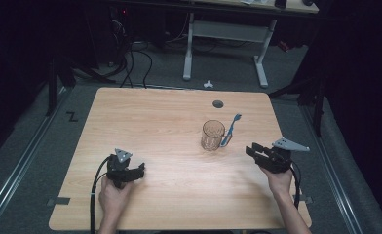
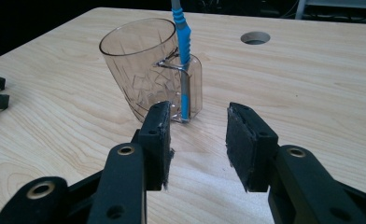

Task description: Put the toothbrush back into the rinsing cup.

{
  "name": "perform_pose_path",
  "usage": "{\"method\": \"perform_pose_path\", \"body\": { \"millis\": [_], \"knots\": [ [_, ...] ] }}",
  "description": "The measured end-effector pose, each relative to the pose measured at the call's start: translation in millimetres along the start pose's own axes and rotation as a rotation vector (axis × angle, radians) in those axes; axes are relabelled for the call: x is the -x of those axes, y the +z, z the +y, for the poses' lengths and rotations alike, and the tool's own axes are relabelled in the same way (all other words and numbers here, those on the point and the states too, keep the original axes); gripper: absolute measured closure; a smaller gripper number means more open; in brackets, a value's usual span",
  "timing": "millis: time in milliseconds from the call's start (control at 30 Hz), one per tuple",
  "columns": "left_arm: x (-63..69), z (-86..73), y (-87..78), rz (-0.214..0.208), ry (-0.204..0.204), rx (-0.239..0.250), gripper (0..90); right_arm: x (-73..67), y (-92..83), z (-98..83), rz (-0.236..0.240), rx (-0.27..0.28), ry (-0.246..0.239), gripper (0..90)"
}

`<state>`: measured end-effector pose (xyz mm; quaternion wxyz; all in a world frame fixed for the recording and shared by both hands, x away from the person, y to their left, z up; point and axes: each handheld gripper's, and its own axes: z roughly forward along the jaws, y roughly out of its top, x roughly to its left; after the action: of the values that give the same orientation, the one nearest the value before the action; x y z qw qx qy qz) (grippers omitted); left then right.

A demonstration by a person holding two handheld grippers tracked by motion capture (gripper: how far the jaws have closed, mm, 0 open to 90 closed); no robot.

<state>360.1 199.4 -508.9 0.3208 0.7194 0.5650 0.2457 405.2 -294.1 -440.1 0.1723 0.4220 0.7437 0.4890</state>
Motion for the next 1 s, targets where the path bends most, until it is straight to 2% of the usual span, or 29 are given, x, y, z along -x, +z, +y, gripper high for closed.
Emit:
{"method": "perform_pose_path", "body": {
  "millis": [300,1000],
  "knots": [
    [0.0,0.0,0.0,0.0,0.0,0.0,20.3,4.6,2.8,-6.0,-0.009,-0.012,0.015,61.1],
    [0.0,0.0,0.0,0.0,0.0,0.0,20.3,7.3,14.5,-10.7,-0.04,-0.05,0.005,61.7]
  ]
}}
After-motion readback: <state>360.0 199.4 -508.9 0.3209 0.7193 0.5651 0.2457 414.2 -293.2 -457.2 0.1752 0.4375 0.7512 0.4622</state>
